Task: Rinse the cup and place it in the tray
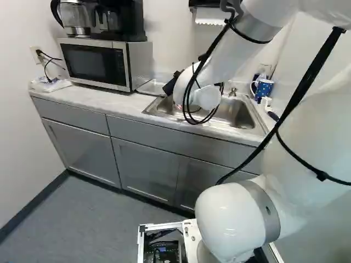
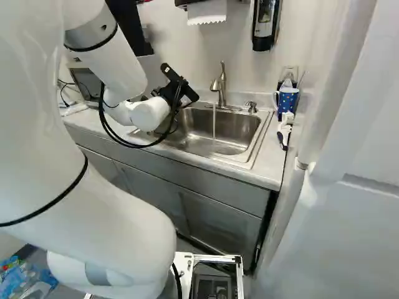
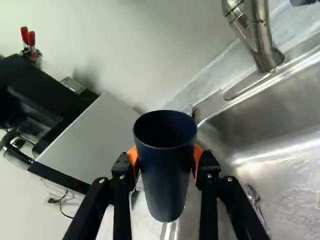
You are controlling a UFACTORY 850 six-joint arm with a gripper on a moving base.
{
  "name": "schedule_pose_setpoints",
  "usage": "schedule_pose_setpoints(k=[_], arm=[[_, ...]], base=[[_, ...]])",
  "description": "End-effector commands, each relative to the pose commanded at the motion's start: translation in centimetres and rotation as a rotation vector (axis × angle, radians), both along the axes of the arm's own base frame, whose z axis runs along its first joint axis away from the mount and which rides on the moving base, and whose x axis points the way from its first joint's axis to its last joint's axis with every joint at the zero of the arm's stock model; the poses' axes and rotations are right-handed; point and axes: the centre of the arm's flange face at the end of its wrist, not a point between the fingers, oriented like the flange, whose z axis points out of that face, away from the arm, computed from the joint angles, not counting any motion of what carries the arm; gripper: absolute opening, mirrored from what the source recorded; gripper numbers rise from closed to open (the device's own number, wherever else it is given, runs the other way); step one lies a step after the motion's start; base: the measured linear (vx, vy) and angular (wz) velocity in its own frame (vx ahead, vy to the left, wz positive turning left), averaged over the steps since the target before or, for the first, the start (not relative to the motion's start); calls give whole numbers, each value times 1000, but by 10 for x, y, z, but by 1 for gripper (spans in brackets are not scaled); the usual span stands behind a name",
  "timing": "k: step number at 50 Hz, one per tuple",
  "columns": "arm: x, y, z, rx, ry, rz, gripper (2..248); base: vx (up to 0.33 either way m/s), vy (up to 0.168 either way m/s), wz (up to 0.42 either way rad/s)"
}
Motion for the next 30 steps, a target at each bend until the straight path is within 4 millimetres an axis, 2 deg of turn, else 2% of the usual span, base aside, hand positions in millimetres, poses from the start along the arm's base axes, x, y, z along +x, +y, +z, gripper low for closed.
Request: schedule_pose_setpoints(k=[30], arm=[[0, 0, 0, -312, -30, 36, 123]], base=[[0, 0, 0]])
